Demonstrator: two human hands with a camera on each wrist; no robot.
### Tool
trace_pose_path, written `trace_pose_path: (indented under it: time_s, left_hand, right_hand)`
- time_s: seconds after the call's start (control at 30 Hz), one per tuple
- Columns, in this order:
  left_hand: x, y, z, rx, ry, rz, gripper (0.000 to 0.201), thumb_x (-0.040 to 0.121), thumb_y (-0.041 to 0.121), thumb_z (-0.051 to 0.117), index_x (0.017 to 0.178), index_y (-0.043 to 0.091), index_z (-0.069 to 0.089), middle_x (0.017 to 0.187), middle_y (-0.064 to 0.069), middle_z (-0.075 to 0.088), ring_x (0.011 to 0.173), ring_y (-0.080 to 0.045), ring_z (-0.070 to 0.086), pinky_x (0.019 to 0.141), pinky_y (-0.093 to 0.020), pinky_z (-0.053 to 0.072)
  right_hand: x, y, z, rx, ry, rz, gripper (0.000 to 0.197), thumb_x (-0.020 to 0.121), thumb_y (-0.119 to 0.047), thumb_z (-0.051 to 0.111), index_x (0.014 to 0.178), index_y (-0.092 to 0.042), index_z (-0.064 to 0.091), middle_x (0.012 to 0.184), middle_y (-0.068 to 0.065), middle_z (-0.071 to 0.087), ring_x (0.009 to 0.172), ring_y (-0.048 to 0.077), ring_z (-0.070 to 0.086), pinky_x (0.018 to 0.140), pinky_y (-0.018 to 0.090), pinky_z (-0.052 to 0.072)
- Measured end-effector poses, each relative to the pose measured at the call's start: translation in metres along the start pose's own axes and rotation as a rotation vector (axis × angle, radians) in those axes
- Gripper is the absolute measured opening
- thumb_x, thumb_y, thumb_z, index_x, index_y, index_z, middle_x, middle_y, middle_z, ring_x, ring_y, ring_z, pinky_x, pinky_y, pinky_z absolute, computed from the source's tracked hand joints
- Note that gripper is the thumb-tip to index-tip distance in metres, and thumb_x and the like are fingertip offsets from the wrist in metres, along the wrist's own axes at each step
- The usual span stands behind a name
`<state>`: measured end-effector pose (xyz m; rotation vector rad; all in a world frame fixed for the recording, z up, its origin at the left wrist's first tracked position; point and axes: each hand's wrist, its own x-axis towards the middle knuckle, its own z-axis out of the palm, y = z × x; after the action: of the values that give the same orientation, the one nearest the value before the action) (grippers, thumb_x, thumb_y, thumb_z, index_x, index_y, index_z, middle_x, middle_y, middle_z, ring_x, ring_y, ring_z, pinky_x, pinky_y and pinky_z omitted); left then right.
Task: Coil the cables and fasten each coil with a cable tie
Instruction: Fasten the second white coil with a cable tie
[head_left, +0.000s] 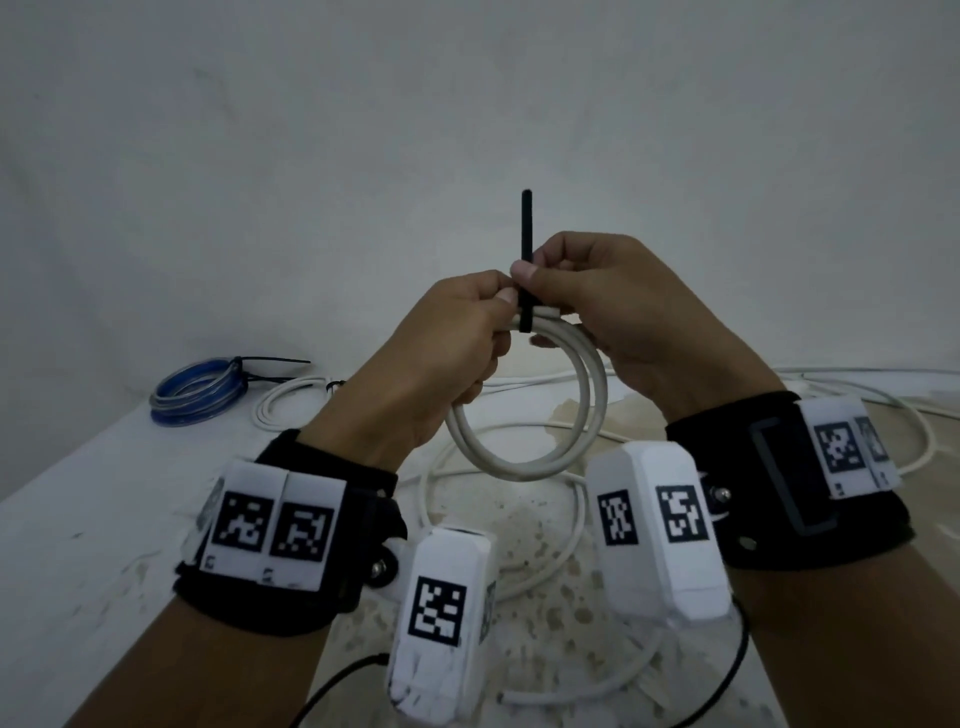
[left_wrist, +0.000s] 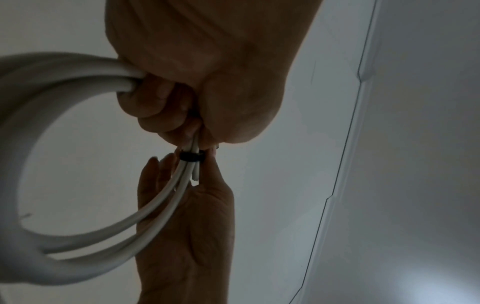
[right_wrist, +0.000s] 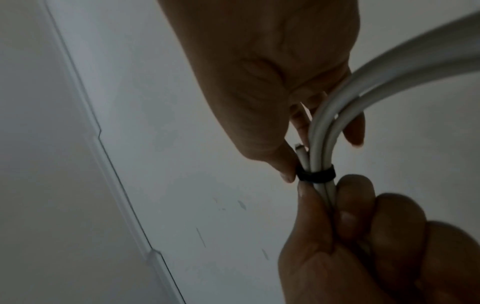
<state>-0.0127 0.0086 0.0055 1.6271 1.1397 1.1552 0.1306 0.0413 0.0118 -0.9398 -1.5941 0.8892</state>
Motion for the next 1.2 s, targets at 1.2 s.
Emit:
trace_pose_path:
  time_s: [1.2]
  left_hand:
    - [0.005, -0.011, 0.007, 0.195, 0.024, 0.148, 0.037, 0.106, 0.030, 0.037, 0.076, 0.029, 0.058, 0.051, 0.013, 0.039, 0.043, -0.004, 0.030, 0.047, -0.023, 0.026]
  right_hand:
    - [0.005, 0.008, 0.008, -0.122, 0.170, -0.069, 0.023, 0.094, -0.020, 0.064, 0.083, -0.003, 0.075, 0.074, 0.015, 0.071, 0.066, 0.027, 0.071, 0.060, 0.038, 0.062]
